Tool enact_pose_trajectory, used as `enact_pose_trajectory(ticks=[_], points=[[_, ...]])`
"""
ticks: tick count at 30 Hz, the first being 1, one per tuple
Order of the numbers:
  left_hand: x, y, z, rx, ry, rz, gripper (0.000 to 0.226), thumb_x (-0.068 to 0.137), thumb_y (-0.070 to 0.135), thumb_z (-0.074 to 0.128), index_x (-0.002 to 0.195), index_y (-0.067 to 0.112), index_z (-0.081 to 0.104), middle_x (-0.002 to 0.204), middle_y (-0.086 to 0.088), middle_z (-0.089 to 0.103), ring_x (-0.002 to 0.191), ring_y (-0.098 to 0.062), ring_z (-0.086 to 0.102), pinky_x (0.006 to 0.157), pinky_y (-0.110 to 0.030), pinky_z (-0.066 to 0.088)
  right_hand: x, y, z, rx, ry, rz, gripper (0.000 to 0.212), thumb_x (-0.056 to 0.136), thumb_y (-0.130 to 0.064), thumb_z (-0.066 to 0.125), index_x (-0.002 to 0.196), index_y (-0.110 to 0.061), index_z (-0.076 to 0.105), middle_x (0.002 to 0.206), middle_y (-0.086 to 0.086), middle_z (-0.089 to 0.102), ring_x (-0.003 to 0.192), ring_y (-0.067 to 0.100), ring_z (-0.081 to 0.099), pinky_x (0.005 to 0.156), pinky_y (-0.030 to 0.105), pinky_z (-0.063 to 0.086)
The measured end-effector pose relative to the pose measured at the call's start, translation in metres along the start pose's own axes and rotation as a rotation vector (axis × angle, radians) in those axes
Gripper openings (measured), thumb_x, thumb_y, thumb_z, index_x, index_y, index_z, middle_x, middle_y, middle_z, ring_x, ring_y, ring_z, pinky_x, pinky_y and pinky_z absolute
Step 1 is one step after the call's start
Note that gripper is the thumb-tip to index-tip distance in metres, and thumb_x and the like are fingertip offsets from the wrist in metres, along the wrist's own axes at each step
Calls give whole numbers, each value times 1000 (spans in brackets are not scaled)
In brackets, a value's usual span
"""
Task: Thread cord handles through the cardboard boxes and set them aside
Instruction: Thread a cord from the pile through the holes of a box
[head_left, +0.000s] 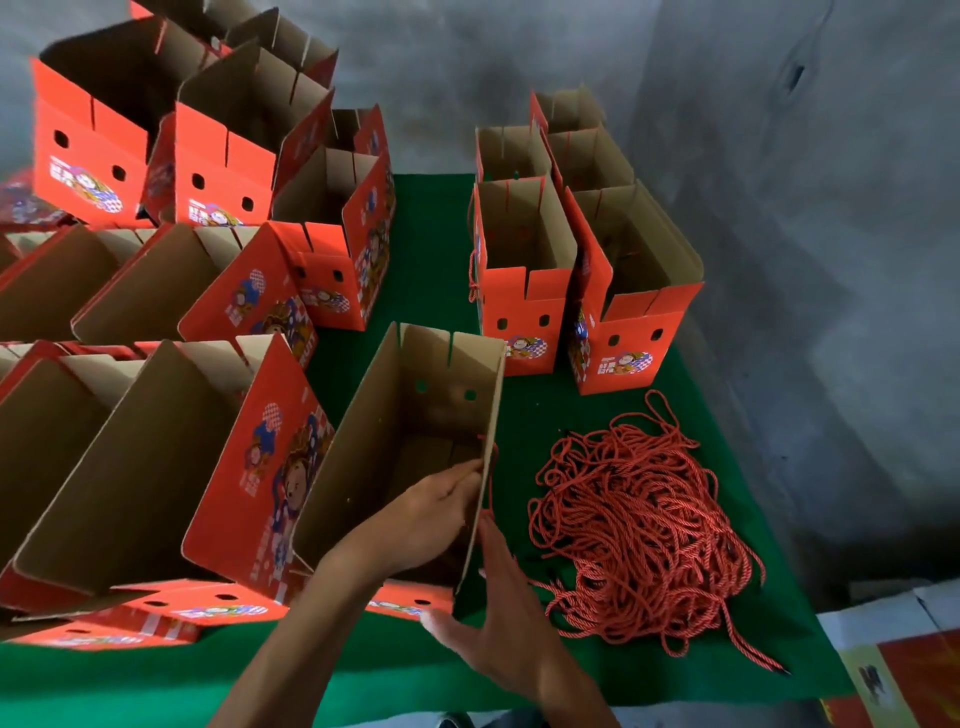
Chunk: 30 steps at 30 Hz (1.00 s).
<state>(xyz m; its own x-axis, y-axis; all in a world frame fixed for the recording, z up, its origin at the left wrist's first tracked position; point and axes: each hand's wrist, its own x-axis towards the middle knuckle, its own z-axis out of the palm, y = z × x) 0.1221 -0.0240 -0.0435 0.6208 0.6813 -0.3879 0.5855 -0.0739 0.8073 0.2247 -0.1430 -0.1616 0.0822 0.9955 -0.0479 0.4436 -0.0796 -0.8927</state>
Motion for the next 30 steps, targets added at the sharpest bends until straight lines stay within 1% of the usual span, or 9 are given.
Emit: enact_pose_trajectory(ticks=[2,5,8,11,13,15,19,25,30], points=[[6,4,7,18,-37,53,40,110,50,30,146,52,46,138,31,54,127,12,45,102,-7,31,-2,0,-1,63,87,40,122,71,-77,75,160,-47,-2,167,-23,15,153,3,23,120,41,37],[13,14,18,15,-103,114,40,110,47,30,148,51,44,140,23,57,128,7,49,109,-20,36,-2,4,-9,105,215,46,117,71,-77,76,161,-44,8,163,-24,26,149,3,32,114,35,45],[15,26,19,83,2,206,34,111,30,39,136,38,61,120,15,71,112,2,64,104,-32,51,2,13,-26,215,212,43,96,81,-58,80,157,-48,22,150,-28,43,132,-3,51,97,18,53],[16,28,0,393,177,279,40,105,10,44,127,34,67,119,8,73,108,-11,69,95,-39,57,2,30,-38,208,199,137,72,90,-49,74,150,-51,35,143,-32,49,127,-9,52,95,17,51],[16,25,-20,589,328,297,45,99,1,51,128,31,68,130,8,67,118,-12,64,102,-38,55,0,45,-38,104,160,240,58,90,-52,69,141,-54,41,131,-39,48,121,-16,49,95,10,42],[18,21,-44,698,455,354,49,91,-8,58,123,26,73,133,5,65,124,-15,60,109,-40,50,0,61,-33,-97,128,320,50,95,-41,67,140,-40,47,123,-31,50,117,-10,51,93,7,38],[24,8,-87,691,474,409,49,78,-21,61,105,15,81,135,-8,65,128,-29,58,106,-52,48,9,84,-18,-451,80,409,40,98,-32,64,135,-21,57,135,-4,54,126,12,52,108,23,44],[27,5,-113,782,302,385,48,84,-10,62,111,25,79,156,4,45,149,-17,33,119,-46,35,27,77,-11,-660,77,380,20,99,-36,60,109,-22,70,110,-4,71,99,11,69,86,24,56],[23,14,-124,891,305,348,23,92,26,72,109,41,77,153,20,43,147,-8,28,120,-45,28,29,72,-14,-536,55,521,21,89,-43,63,85,-22,63,94,-4,73,91,16,71,80,28,52]])
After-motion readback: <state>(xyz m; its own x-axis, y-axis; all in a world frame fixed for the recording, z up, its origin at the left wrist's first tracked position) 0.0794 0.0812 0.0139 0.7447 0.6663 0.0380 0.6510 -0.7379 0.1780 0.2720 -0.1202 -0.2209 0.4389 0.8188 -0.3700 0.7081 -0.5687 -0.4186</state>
